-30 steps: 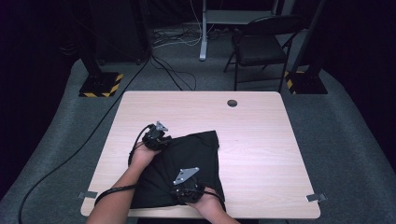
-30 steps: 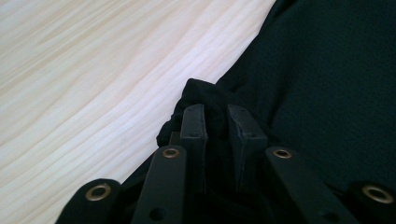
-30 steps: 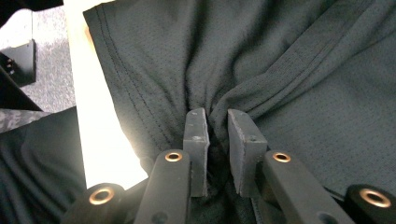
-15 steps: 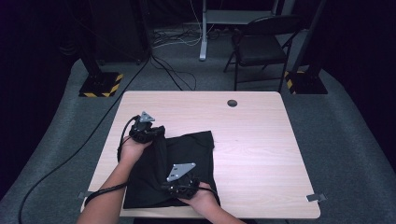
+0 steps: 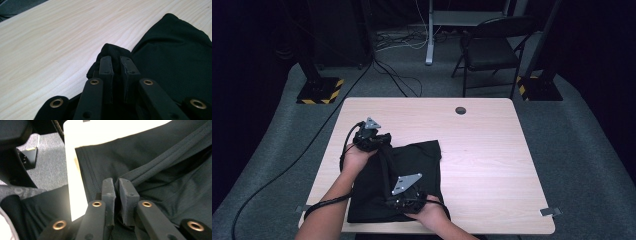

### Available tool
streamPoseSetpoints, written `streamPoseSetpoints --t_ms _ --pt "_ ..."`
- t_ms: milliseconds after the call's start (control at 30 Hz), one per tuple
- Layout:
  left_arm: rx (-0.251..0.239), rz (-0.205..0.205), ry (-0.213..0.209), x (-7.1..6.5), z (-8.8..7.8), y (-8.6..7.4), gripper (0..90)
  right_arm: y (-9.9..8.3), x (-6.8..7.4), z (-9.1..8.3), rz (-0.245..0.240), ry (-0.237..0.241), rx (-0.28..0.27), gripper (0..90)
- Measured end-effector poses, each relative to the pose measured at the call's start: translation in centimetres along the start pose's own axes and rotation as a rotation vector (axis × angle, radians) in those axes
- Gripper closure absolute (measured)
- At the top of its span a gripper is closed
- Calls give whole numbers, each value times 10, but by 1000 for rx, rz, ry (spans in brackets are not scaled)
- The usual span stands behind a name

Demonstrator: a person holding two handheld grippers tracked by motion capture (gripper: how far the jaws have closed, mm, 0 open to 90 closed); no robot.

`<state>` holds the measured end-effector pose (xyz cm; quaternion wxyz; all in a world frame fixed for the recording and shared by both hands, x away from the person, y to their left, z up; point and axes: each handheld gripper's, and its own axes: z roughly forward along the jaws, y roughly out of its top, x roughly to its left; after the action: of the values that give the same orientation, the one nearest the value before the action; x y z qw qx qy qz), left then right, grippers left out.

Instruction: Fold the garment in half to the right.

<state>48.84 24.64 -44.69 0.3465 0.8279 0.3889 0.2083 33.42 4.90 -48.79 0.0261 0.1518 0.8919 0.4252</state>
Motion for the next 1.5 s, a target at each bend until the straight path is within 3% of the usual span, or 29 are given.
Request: streamPoseSetpoints --t_ms 167,300,433,533,767,933,1067,1267,1500 --pt "0 -8 -3 2 1 -2 804 -2 -4 3 24 -8 -9 814" --pt "-4 -11 -6 1 3 -2 804 -6 -8 4 40 -43 13 716" --pt "2 -15 -9 0 6 -4 804 -14 -17 2 102 -85 5 669" --pt "2 -15 -11 0 7 -5 804 -19 -27 5 164 -86 15 616" --pt "1 -18 -12 1 8 -7 804 -27 -34 14 168 -173 53 519" --pt "-9 -26 -14 0 9 -8 804 -31 -37 19 196 -175 64 489" --pt "-4 -20 -14 1 10 -8 803 -33 -36 20 182 -161 46 608" --pt "-3 -18 -12 2 10 -9 803 -30 -30 22 106 -136 53 829" --pt "-8 -17 -7 3 8 -9 803 -21 -16 17 -28 -183 59 861"
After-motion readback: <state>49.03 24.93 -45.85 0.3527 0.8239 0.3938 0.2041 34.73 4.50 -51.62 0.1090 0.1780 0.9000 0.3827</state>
